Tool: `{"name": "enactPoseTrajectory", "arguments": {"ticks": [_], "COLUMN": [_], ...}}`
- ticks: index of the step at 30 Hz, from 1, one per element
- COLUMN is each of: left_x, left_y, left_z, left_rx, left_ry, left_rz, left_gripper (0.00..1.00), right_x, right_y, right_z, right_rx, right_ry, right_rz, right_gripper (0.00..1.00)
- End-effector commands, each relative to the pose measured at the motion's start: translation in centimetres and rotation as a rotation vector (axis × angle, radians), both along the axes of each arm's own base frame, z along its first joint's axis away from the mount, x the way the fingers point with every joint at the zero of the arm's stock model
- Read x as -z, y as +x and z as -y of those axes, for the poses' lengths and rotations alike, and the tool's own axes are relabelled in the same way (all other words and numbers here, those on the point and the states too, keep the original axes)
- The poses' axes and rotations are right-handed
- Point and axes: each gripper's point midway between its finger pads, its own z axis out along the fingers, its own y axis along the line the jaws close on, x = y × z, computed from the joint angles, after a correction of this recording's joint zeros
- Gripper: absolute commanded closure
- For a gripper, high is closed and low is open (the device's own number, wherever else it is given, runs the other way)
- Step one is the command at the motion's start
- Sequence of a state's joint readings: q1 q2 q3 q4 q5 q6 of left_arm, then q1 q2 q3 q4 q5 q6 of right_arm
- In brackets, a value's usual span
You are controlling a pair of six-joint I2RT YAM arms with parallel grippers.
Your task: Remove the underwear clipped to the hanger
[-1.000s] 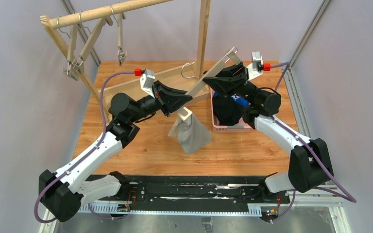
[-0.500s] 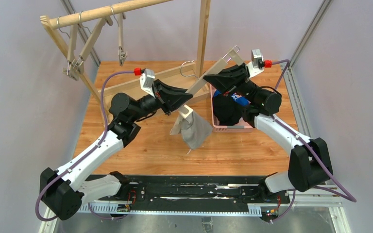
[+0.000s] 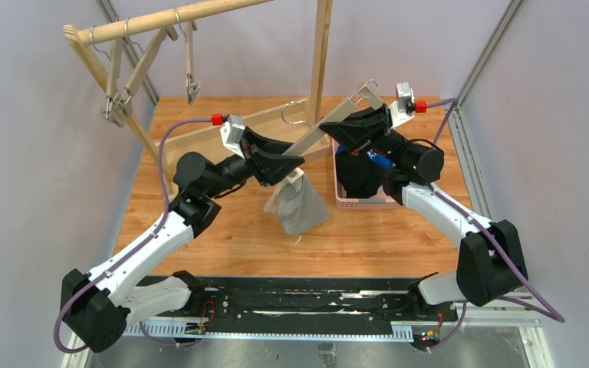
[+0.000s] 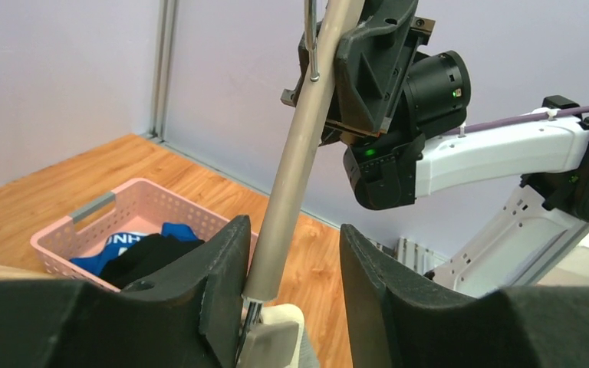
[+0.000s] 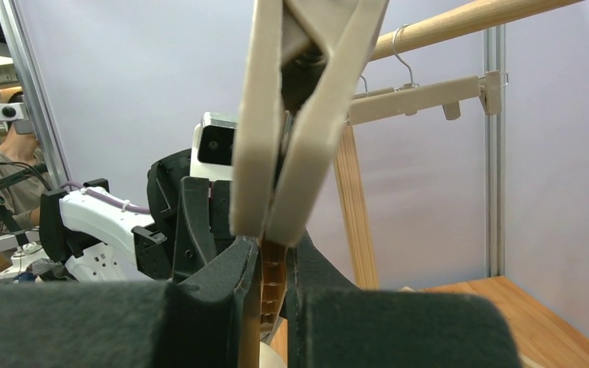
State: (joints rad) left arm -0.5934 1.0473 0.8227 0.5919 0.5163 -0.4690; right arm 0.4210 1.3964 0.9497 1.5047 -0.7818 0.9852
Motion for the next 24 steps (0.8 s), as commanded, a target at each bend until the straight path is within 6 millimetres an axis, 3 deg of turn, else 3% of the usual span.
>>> {"name": "enactPoseTrajectory", "arguments": {"ticks": [1, 10, 18, 24], "left_x": [-0.2, 0.3, -0.4, -1.4], "left_y": [-1.1, -0.9, -1.4, -1.6], "left_z": [-0.8, -3.3, -3.1, -2.9], "left_rx": [-0.030, -0.174, -0.145, -0.128], "left_ry": [0.033, 0.123, 0.118, 0.094], "left_rz": [0.066, 0.103, 0.112, 0.130], "left_gripper": [0.50, 0.37, 0.26, 0.24], "right_x": [-2.2, -2.6, -3.7, -4.1], "right_y": [-2.0, -2.9, -4.8, -5.9], "right_z": [1.0, 1.1, 1.7, 2.0], "right_rx": [0.027, 0.004, -0.026, -0.042], "right_ry": [0.059, 0.057, 0.059, 0.058], "right_rz": [0.103, 0.104, 0.141, 0.156], "right_gripper": [0.99, 0.99, 1.00, 0.99]}}
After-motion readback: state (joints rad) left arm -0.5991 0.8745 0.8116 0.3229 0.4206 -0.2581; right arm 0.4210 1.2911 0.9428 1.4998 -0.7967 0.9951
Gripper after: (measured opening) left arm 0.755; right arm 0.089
